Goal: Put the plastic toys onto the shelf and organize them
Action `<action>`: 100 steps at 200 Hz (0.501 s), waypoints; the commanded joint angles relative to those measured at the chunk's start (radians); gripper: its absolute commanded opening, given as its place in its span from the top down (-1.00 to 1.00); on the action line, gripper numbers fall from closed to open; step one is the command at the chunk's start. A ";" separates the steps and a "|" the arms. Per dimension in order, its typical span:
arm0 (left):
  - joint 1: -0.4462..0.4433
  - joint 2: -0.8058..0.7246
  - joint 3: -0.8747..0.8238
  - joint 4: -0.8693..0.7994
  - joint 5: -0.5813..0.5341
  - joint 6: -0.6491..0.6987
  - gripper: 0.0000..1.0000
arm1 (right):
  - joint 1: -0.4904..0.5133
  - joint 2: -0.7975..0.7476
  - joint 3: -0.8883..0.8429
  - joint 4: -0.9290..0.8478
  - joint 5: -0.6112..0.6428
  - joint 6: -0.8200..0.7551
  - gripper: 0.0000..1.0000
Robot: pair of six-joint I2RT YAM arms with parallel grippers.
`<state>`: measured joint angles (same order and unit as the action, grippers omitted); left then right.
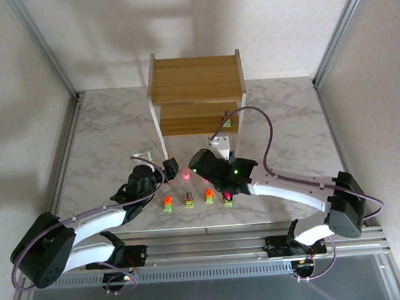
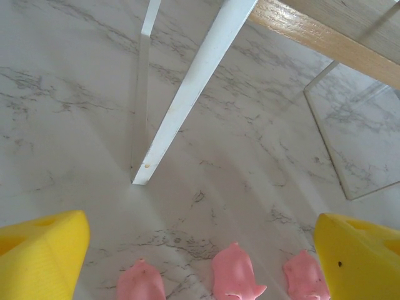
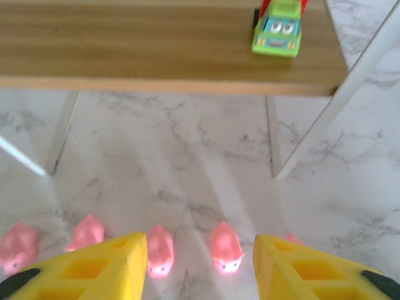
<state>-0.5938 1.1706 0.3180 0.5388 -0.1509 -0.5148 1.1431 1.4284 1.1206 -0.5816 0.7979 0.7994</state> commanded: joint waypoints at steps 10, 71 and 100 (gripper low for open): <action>0.006 -0.004 0.013 0.010 0.050 -0.003 -0.84 | 0.068 -0.033 -0.068 -0.103 -0.025 0.128 0.04; -0.043 0.041 0.053 0.011 0.134 0.056 -0.80 | 0.170 -0.108 -0.181 -0.217 -0.084 0.278 0.04; -0.081 0.094 0.097 -0.016 0.137 0.090 -0.78 | 0.204 -0.123 -0.230 -0.231 -0.124 0.327 0.05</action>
<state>-0.6456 1.2308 0.3599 0.5396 -0.0414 -0.4740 1.3174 1.3220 0.9295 -0.7597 0.7055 1.0409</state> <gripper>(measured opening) 0.897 0.477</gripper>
